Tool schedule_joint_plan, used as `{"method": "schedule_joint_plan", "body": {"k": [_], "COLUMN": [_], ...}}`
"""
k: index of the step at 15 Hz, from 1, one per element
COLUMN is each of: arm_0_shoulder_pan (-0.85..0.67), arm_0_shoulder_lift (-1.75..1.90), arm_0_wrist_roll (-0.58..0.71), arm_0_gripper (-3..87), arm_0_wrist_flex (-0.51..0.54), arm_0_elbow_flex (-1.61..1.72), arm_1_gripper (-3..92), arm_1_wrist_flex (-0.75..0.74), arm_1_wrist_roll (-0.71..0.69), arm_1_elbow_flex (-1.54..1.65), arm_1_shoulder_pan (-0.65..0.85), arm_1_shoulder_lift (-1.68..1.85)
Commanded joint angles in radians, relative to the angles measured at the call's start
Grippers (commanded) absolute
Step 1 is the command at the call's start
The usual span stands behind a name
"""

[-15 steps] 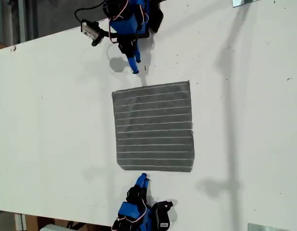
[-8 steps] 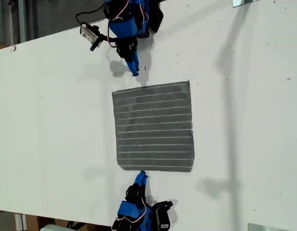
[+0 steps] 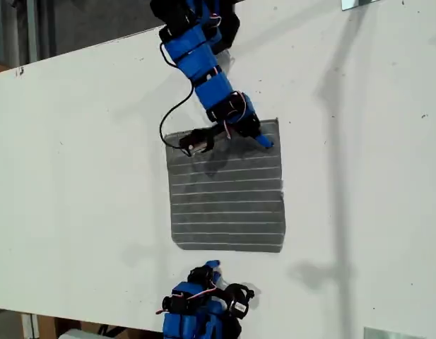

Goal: Grasp corners of a square towel and fold twice.

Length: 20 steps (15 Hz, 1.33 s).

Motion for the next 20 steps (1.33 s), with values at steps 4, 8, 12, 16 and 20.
{"method": "schedule_joint_plan", "body": {"k": [4, 8, 12, 16, 20], "arm_0_shoulder_pan": [-0.083, -0.066, 0.138, 0.387, 0.525], "arm_0_shoulder_lift": [0.336, 0.354, 0.169, -0.75, -1.032], "arm_0_wrist_roll": [0.057, 0.035, -0.16, -0.328, -0.216], "arm_0_gripper": [13.1, 12.8, 11.1, 17.8, 19.2], "arm_0_wrist_flex": [0.023, 0.026, 0.052, 0.514, 0.276], "arm_0_elbow_flex": [0.144, 0.156, 0.003, -0.976, -1.238], "arm_1_gripper": [39.6, -0.1, -0.1, -0.1, -0.1], "arm_1_wrist_flex": [0.0, 0.002, 0.029, 0.048, 0.051], "arm_1_wrist_roll": [0.064, 0.063, 0.06, 0.064, 0.069], "arm_1_elbow_flex": [-0.133, -0.357, -0.391, -0.388, -0.38], "arm_1_shoulder_pan": [-0.094, -0.114, -0.117, -0.117, -0.137], "arm_1_shoulder_lift": [-0.097, -0.314, -0.321, -0.333, -0.339]}}
